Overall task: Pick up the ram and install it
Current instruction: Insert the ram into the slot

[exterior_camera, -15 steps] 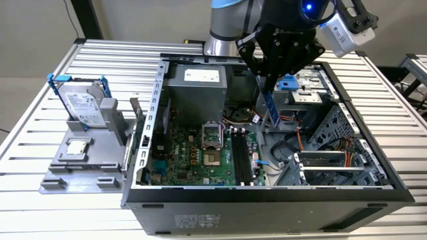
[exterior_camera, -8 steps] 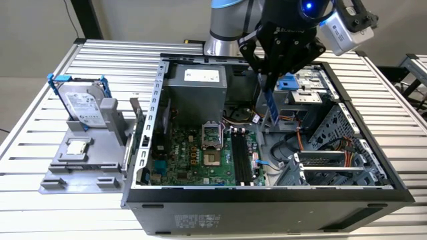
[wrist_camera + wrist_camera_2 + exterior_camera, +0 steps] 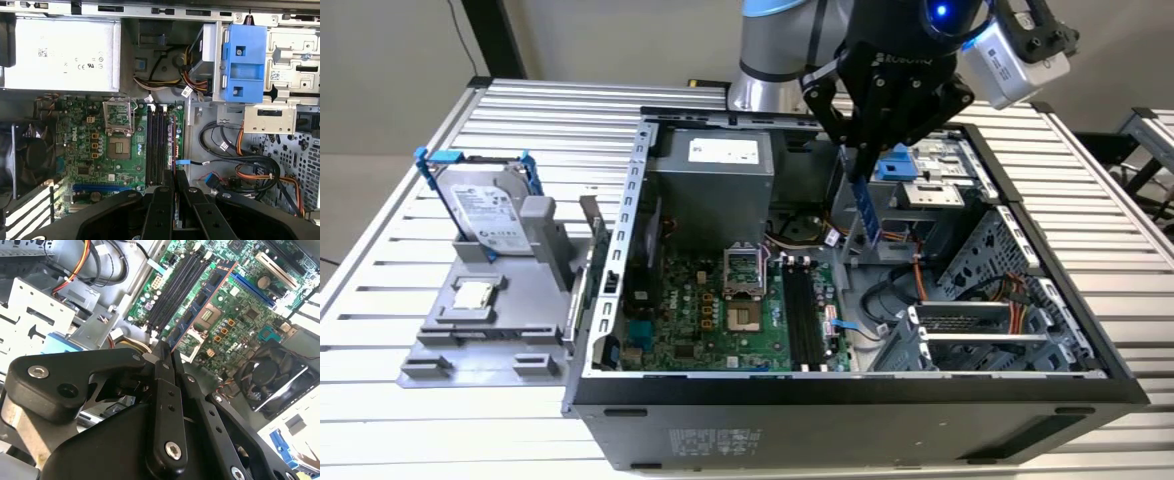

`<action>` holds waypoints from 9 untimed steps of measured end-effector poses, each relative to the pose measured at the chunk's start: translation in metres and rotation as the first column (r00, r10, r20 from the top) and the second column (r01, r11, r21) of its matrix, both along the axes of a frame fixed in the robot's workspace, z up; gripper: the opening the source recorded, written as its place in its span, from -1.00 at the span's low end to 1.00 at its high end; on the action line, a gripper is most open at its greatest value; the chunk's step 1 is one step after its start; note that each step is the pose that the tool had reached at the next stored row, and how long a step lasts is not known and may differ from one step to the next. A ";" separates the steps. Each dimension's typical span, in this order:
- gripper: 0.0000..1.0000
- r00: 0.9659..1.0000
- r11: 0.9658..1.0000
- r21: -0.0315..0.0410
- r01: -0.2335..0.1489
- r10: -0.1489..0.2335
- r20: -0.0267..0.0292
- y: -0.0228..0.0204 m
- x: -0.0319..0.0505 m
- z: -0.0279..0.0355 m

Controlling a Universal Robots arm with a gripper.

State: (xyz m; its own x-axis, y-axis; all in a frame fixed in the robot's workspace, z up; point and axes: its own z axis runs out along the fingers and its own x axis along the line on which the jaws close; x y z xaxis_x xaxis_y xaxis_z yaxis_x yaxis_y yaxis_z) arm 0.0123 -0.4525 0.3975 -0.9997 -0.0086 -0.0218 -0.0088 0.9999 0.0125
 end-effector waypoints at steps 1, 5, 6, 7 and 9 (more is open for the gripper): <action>-1.00 1.000 1.000 0.000 0.000 0.000 0.000 0.0001 0.0001 0.0000; -1.00 1.000 1.000 0.000 0.000 0.000 0.000 0.0001 0.0005 -0.0011; -1.00 1.000 1.000 0.000 0.000 0.000 0.000 0.0001 0.0006 -0.0016; -1.00 1.000 1.000 0.000 0.000 0.000 0.000 0.0001 0.0007 -0.0021; -1.00 1.000 1.000 0.000 0.000 0.000 0.000 0.0002 0.0011 -0.0035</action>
